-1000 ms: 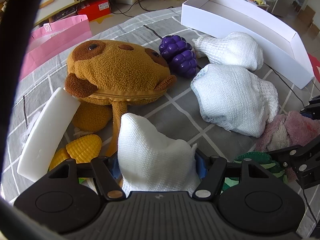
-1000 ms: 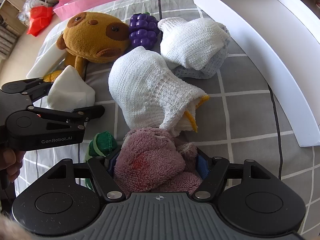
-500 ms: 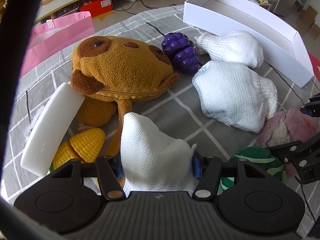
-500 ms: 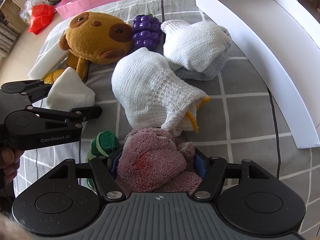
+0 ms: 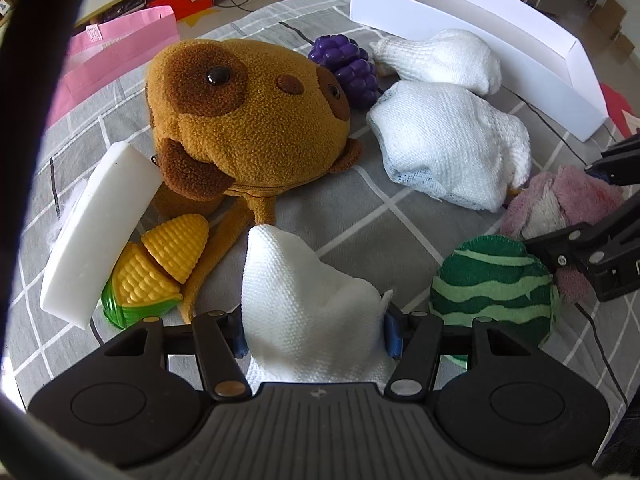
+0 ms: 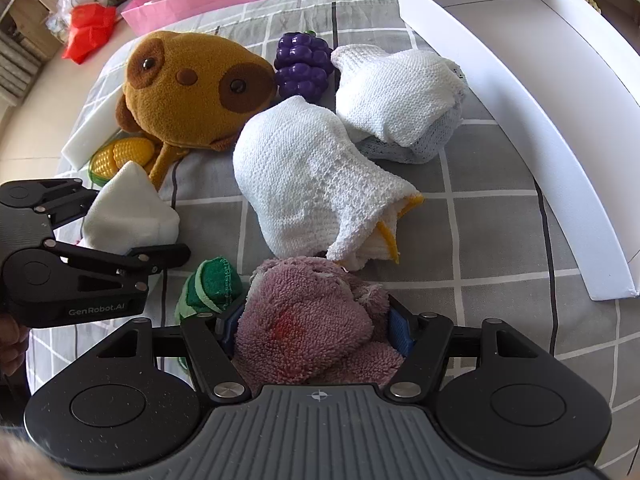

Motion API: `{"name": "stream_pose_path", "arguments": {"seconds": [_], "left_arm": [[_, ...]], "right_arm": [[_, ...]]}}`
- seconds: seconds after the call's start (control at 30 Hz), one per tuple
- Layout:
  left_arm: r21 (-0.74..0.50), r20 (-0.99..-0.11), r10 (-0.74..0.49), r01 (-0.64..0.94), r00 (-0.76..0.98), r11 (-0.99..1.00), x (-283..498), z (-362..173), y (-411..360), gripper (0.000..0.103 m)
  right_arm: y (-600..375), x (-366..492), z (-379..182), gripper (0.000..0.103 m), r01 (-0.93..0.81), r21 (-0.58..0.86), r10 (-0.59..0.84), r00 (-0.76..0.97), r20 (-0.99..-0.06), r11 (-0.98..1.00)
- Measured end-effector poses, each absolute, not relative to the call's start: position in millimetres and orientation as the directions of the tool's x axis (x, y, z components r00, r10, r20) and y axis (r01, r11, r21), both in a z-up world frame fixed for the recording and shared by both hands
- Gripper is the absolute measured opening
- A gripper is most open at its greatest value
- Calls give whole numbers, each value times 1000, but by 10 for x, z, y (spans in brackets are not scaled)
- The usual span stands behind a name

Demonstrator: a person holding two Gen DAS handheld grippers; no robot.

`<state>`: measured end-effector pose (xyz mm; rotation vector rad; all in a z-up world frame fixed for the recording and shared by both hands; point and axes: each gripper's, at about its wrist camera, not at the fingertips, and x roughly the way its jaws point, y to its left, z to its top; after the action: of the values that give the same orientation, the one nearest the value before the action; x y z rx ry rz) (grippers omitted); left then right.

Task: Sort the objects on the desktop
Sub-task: 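Lift both held items and carry them over the white cardboard box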

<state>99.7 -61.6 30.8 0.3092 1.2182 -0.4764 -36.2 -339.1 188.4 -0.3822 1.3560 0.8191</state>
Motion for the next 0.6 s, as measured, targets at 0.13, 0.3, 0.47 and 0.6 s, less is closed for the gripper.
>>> {"name": "stream_pose_path", "arguments": {"seconds": [0.13, 0.3, 0.47, 0.6], "left_arm": [[-28, -947, -188, 519, 259, 854, 974, 327, -602, 56], [-41, -951, -198, 543, 235, 839, 956, 327, -606, 57], [-44, -954, -200, 556, 223, 830, 963, 334, -595, 60], [-41, -954, -200, 562, 225, 826, 971, 329, -573, 66]], "right_arm": [[-3399, -355, 1899, 72, -708, 212, 301, 1, -954, 674], [-3405, -365, 1895, 72, -712, 211, 301, 1, -954, 670], [-3402, -371, 1890, 72, -716, 211, 299, -3, -954, 666], [-3403, -362, 1888, 72, -717, 209, 297, -3, -955, 665]]}}
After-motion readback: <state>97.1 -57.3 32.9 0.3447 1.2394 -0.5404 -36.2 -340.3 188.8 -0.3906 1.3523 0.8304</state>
